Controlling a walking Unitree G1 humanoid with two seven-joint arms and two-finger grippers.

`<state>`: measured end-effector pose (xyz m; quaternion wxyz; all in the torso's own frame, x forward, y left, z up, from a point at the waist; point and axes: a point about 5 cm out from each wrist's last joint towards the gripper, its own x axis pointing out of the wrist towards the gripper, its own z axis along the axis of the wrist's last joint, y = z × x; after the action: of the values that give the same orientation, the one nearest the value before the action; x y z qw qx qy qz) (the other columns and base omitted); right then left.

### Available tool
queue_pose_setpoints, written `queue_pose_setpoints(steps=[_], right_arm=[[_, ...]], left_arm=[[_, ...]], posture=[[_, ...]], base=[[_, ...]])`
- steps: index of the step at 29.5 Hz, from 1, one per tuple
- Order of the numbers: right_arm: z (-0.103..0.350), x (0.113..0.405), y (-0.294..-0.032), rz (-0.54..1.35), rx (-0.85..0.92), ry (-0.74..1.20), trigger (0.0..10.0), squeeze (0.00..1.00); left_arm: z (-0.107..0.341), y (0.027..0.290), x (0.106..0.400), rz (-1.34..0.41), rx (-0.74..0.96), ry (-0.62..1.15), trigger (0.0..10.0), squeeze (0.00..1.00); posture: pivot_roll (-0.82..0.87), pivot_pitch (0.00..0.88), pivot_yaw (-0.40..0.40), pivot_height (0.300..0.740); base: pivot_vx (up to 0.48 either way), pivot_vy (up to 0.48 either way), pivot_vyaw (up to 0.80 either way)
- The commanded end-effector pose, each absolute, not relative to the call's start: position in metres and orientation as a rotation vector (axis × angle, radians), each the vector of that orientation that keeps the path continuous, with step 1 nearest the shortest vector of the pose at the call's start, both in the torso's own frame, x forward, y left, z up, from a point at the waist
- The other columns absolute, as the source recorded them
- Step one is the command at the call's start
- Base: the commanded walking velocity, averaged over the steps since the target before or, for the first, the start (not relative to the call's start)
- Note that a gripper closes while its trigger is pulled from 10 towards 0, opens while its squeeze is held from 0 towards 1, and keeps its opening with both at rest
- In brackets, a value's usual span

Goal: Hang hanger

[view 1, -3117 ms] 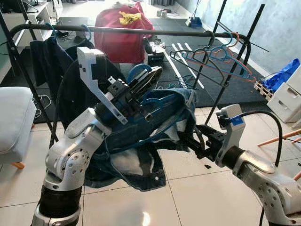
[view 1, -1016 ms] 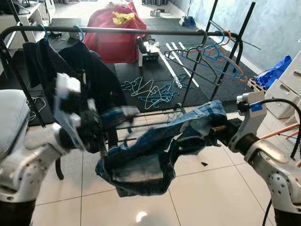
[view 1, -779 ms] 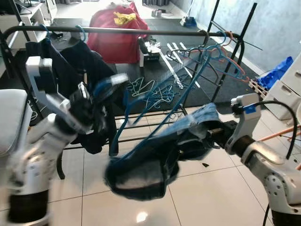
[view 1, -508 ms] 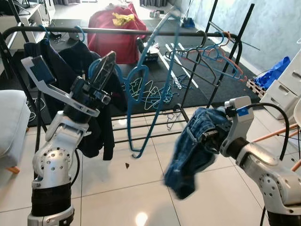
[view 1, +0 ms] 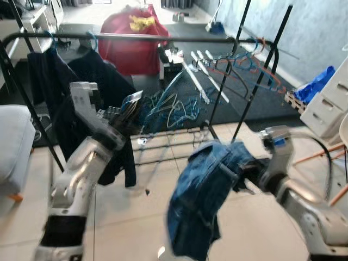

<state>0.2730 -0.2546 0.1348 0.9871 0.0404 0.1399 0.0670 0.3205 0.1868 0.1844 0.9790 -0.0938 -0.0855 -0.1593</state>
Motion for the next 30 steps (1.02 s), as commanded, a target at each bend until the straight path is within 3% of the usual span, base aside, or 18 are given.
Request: queue_pose_setpoints(steps=[1, 2, 3, 8, 9, 13, 18, 22, 30], right_arm=[[0.130, 0.267, -0.270, 0.076, 0.080, 0.255, 10.0, 0.00], [0.130, 0.267, -0.270, 0.076, 0.080, 0.255, 10.0, 0.00], [0.109, 0.254, -0.277, 0.043, 0.099, 0.300, 10.0, 0.00], [0.097, 0.247, -0.280, 0.027, 0.113, 0.326, 10.0, 0.00], [0.076, 0.232, -0.283, -0.005, 0.126, 0.380, 10.0, 0.00], [0.036, 0.200, -0.291, -0.071, 0.180, 0.471, 10.0, 0.00], [0.018, 0.187, -0.295, -0.095, 0.280, 0.464, 10.0, 0.00], [0.002, 0.177, -0.297, -0.108, 0.315, 0.468, 10.0, 0.00], [-0.006, 0.181, -0.294, -0.086, 0.297, 0.519, 10.0, 0.00]], left_arm=[[0.167, 0.196, 0.318, -0.243, -0.093, -0.108, 10.0, 0.00], [0.167, 0.196, 0.318, -0.243, -0.093, -0.108, 10.0, 0.00], [0.140, 0.211, 0.310, -0.154, 0.018, -0.017, 10.0, 0.00], [0.125, 0.219, 0.304, -0.110, 0.085, 0.033, 10.0, 0.00], [0.097, 0.228, 0.288, -0.059, 0.126, 0.127, 10.0, 0.00], [0.042, 0.241, 0.249, 0.038, 0.045, 0.314, 10.0, 0.00], [0.020, 0.241, 0.234, 0.069, -0.138, 0.360, 10.0, 0.00], [0.009, 0.241, 0.229, 0.050, -0.278, 0.360, 10.0, 0.00], [0.005, 0.234, 0.234, -0.026, -0.267, 0.390, 10.0, 0.00]], posture=[[-0.06, 0.099, -0.065, 0.740], [-0.06, 0.099, -0.065, 0.740], [-0.06, 0.101, -0.064, 0.740], [-0.05, 0.103, -0.063, 0.740], [-0.04, 0.108, -0.059, 0.740], [-0.03, 0.110, -0.057, 0.740], [-0.01, 0.112, -0.056, 0.740], [0.00, 0.112, -0.054, 0.740], [0.01, 0.095, -0.056, 0.740]], base=[[0.000, 0.000, 0.80], [0.000, 0.000, 0.80], [0.000, 0.000, 0.80], [0.000, 0.000, 0.80], [0.000, 0.000, 0.79], [0.000, 0.000, 0.79], [0.000, 0.000, 0.78], [0.000, 0.000, 0.78], [0.000, 0.000, 0.77]])
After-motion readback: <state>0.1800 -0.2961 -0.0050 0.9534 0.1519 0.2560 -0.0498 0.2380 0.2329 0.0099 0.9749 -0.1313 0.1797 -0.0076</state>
